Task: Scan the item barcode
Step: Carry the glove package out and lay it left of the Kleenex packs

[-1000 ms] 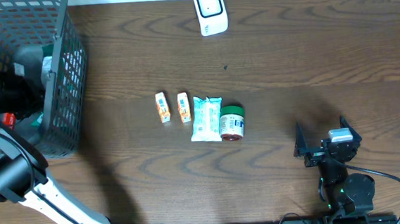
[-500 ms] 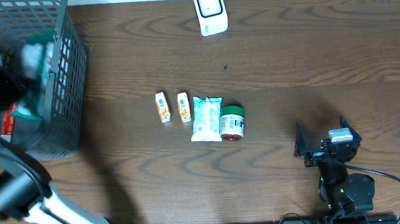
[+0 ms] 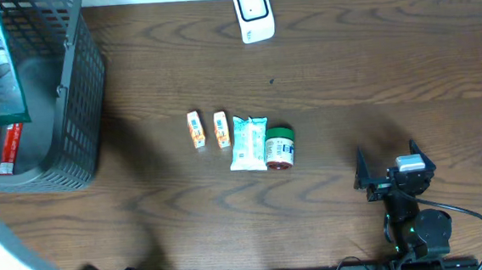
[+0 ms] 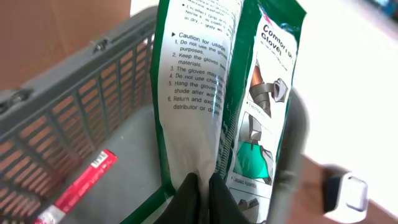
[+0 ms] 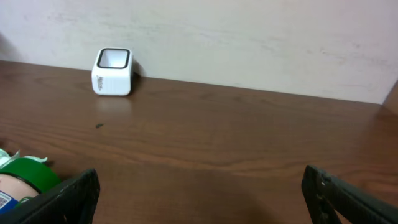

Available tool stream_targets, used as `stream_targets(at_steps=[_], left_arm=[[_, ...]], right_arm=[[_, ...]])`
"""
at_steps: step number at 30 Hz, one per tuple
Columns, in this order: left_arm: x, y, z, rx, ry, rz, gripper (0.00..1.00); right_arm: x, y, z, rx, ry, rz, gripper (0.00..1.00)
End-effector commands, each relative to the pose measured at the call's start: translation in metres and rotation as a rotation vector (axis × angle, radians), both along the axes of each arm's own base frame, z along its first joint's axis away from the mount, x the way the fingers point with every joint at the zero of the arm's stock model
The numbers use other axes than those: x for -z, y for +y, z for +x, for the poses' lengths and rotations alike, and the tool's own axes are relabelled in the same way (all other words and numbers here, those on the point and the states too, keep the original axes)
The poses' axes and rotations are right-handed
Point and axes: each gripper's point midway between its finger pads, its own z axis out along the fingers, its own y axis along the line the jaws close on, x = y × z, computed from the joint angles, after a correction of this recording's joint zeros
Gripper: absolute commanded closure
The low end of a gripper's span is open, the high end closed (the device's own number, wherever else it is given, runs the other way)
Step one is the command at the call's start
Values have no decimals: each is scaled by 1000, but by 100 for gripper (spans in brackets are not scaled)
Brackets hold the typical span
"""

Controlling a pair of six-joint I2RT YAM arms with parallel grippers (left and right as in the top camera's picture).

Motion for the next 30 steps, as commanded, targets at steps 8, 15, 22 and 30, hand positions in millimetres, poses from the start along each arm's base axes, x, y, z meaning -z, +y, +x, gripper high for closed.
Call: stream_targets(at_steps=[8, 15, 22, 30], left_arm=[[-6, -150, -56, 235, 118, -117, 93], [70, -190, -55, 249, 375, -76, 93], [144, -208, -39, 179, 470, -65, 93], [204, -201, -23, 129, 493, -15, 93]], right_arm=[[1, -2, 0, 6, 1, -5, 1], [1, -2, 0, 6, 1, -5, 1], [0, -2, 0, 6, 0, -5, 1], [0, -2, 0, 6, 0, -5, 1]])
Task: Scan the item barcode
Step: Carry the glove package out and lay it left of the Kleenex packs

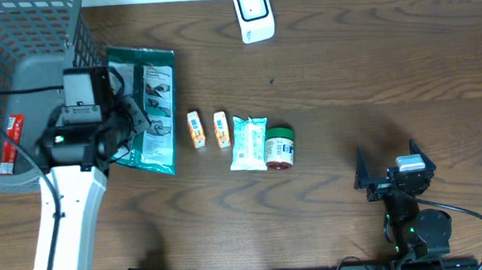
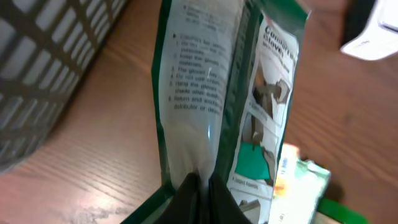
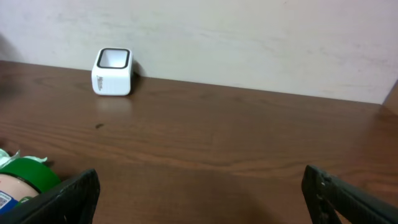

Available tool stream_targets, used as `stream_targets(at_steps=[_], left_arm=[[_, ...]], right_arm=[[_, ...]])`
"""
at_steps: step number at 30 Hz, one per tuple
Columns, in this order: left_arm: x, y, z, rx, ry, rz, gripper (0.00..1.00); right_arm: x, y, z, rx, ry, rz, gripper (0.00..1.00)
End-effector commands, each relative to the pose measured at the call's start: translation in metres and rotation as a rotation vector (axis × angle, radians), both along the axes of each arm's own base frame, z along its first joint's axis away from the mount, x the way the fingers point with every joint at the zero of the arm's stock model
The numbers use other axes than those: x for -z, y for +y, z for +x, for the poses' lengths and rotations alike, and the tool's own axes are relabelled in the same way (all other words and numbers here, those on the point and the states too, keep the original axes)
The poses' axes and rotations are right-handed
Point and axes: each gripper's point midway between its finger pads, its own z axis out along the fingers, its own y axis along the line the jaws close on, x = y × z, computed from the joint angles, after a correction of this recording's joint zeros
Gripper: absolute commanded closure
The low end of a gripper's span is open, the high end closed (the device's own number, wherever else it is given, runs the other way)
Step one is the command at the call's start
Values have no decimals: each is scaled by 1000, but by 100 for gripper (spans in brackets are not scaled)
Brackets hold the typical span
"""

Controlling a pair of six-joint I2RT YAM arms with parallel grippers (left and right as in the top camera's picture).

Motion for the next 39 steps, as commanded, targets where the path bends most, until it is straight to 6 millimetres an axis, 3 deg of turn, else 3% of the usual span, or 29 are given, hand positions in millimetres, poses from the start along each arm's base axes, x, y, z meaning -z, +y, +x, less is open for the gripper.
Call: stream_targets(at_steps=[1, 9, 13, 19, 30, 34, 39], left_arm=[[22, 18, 0, -77, 39, 82, 92], [75, 18, 3, -73, 147, 92, 92], [102, 9, 5, -43, 224, 47, 93], [125, -2, 4, -8, 294, -3, 92], [119, -8, 4, 37, 285, -19, 71], [94, -7, 15, 34, 216, -14, 69], [44, -7, 23, 36, 86, -16, 69]], right_arm=[[0, -2, 0, 6, 0, -5, 1], [0, -2, 0, 6, 0, -5, 1], [0, -2, 0, 6, 0, -5, 1], [0, -2, 0, 6, 0, -5, 1], [0, -2, 0, 6, 0, -5, 1], [0, -2, 0, 6, 0, -5, 1], [1, -2, 0, 6, 1, -5, 1]])
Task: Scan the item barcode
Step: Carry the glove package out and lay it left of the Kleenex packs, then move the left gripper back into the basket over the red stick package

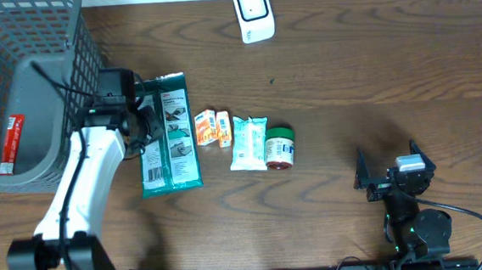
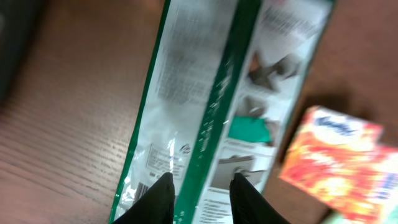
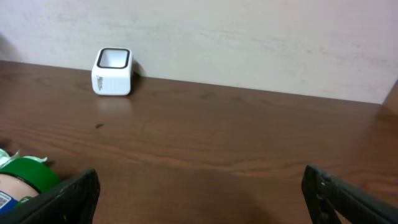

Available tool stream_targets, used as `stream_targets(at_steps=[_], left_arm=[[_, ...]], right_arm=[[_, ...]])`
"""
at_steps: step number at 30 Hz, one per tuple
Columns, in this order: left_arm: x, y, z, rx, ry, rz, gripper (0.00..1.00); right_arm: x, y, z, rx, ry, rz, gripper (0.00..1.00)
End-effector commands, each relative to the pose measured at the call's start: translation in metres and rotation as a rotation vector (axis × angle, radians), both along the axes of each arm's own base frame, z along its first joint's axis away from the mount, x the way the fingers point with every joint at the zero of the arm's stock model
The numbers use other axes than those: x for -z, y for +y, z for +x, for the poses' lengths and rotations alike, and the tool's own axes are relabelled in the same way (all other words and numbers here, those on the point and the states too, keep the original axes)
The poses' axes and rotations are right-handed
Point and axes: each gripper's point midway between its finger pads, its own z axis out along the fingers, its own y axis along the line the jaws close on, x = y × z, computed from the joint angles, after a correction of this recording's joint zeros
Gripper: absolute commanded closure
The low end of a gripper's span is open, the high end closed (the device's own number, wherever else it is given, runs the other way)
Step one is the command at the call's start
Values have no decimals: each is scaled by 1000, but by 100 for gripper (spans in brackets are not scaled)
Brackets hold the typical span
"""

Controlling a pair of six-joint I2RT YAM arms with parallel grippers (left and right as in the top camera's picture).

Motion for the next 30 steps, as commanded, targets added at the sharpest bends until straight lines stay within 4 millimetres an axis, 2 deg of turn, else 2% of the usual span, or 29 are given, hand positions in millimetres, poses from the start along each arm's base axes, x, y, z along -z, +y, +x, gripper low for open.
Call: stream_targets(at_steps=[1, 8, 13, 16, 19, 22, 25, 30], left_arm=[[-61, -2, 13, 8, -166, -4, 69], [-158, 4, 7, 25, -314, 35, 66], [-235, 49, 3, -75, -381, 272, 55], [-265, 74, 3, -130, -404, 351, 53], [-272, 105, 4, -218, -404, 378, 48], [-264, 142, 7, -313, -374, 398, 45], [-246, 181, 9, -381, -311, 424, 41], [-201, 240, 15, -407, -165, 468, 39]], right_arm=[[0, -2, 0, 6, 0, -5, 1], [1, -2, 0, 6, 1, -5, 1], [0, -2, 0, 6, 0, -5, 1], [0, -2, 0, 6, 0, -5, 1], [1, -2, 0, 6, 1, -5, 1], [0, -2, 0, 6, 0, -5, 1], [0, -2, 0, 6, 0, -5, 1], [0, -2, 0, 6, 0, -5, 1]])
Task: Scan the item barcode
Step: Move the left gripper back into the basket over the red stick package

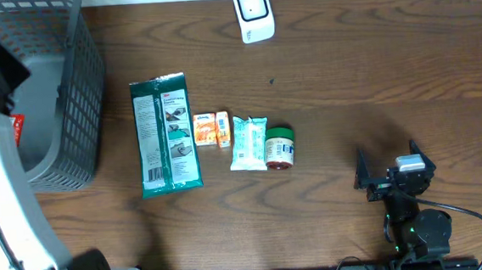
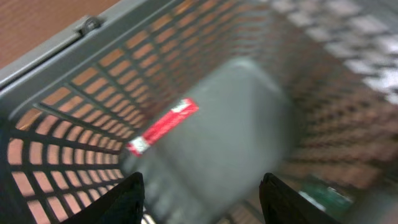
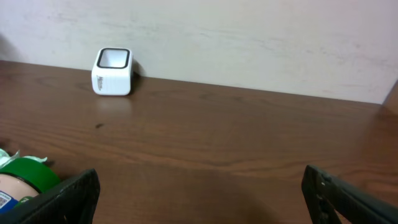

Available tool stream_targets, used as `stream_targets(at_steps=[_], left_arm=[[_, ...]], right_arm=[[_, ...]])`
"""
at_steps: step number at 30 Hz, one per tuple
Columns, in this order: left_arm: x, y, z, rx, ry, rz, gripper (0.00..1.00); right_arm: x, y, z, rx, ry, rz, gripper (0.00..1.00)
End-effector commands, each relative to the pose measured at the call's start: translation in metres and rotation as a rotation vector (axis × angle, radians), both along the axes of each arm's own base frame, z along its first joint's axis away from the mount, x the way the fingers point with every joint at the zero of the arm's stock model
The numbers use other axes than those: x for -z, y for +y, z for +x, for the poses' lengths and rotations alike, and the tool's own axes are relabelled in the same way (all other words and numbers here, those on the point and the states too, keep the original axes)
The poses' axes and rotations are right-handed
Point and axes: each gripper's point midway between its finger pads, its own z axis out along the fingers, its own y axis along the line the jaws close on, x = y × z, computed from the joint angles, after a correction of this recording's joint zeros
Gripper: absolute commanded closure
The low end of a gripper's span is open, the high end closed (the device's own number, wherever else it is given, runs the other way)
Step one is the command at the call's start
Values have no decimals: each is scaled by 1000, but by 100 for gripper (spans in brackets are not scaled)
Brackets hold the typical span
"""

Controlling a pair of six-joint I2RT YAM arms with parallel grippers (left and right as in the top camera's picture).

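A green and white glove packet [image 1: 166, 133] lies flat on the table, left of two small orange boxes [image 1: 209, 129]. The white scanner [image 1: 253, 13] stands at the back edge and also shows as the scanner [image 3: 112, 72] in the right wrist view. My left gripper [image 2: 202, 202] is open, hanging over the grey basket [image 2: 74, 56] with nothing between its fingers. A red packet [image 2: 163, 126] lies on the basket floor below it. My right gripper [image 3: 199, 193] rests open at the front right, empty.
A white wipes pack [image 1: 248, 142] and a green-lidded jar [image 1: 279, 147] lie in the row right of the orange boxes. The jar [image 3: 22, 177] sits at the right wrist view's left edge. The basket [image 1: 68, 96] fills the table's left end.
My left gripper was open just above the glove packet on the table; now it is wide open over the basket. The packet stays flat on the table. The right arm has not moved.
My left gripper was shut on the glove packet over the basket. Then it held the packet above the table beside the basket. Then the packet lay next to the orange boxes with the gripper open. Now the gripper hangs over the basket.
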Motion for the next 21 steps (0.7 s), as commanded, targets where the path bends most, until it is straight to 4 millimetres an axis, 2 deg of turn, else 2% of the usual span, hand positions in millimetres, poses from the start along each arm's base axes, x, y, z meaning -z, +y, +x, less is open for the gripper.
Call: stream_targets(at_steps=[1, 5, 7, 12, 13, 21], left_arm=[[29, 39, 2, 2, 124, 38, 39], [73, 70, 1, 19, 264, 23, 39], [94, 78, 1, 34, 306, -17, 39], [142, 84, 6, 141, 372, -133, 38], [158, 88, 3, 141, 406, -157, 36], [225, 87, -8, 192, 557, -249, 35]], right_arm=[[0, -2, 0, 6, 0, -5, 1], [1, -2, 0, 6, 1, -5, 1], [0, -2, 0, 6, 0, -5, 1], [0, -2, 0, 6, 0, -5, 1], [0, -2, 0, 6, 0, -5, 1], [0, -2, 0, 6, 0, -5, 1]])
